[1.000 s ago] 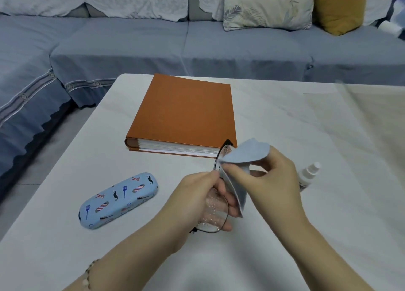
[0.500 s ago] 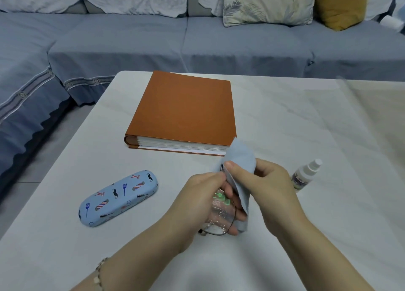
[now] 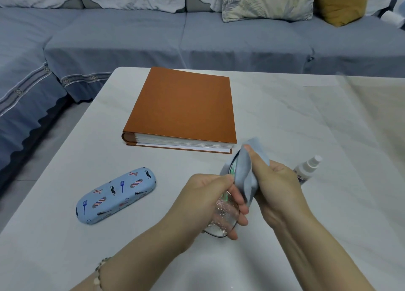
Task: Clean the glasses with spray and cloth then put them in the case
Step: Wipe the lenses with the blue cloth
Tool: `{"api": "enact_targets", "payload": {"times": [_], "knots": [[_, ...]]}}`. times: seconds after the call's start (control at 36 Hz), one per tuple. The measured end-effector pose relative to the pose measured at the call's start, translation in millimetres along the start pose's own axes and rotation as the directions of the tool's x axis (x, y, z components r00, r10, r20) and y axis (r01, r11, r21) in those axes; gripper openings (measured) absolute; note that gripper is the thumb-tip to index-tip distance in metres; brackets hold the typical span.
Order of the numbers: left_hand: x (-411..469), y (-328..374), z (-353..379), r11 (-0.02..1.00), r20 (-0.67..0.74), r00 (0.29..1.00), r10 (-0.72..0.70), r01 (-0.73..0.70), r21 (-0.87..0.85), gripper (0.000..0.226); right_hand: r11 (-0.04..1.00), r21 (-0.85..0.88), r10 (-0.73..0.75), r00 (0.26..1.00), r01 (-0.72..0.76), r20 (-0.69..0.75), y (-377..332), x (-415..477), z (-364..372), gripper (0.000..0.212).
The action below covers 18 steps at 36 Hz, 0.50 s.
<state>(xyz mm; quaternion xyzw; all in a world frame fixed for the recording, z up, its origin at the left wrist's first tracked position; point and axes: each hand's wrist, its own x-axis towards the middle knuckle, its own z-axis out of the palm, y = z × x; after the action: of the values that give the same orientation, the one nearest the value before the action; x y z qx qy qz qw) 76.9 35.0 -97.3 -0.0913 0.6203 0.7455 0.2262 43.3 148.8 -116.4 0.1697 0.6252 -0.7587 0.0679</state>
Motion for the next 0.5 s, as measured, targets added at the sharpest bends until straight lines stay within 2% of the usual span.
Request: {"api": "enact_targets", "payload": {"times": [0.08, 0.22, 0.33, 0.5], "knots": [[0, 1, -1, 1.000, 0.004, 1.000, -0.003, 0.003, 0.031, 0.046, 0.996, 0.082, 0.015, 0.999, -0.019, 0.049, -3, -1, -1, 0.034], [1, -2, 1, 0.998, 0.014, 1.000, -0.001, 0.001, 0.055, 0.043, 1.000, 0.013, -0.016, 0.998, 0.015, 0.068, 6, -12, -2, 0.041], [1, -2, 3, 0.998, 0.053, 0.998, -0.015, 0.011, 0.067, 0.036, 0.999, 0.041, -0.015, 0.996, 0.012, 0.084, 18, -23, -10, 0.030], [3, -2, 5, 0.997, 0.100, 0.994, -0.043, 0.036, 0.066, 0.034, 0.997, 0.070, 0.022, 0.977, -0.038, 0.214, 15, -23, -23, 0.016]]}}
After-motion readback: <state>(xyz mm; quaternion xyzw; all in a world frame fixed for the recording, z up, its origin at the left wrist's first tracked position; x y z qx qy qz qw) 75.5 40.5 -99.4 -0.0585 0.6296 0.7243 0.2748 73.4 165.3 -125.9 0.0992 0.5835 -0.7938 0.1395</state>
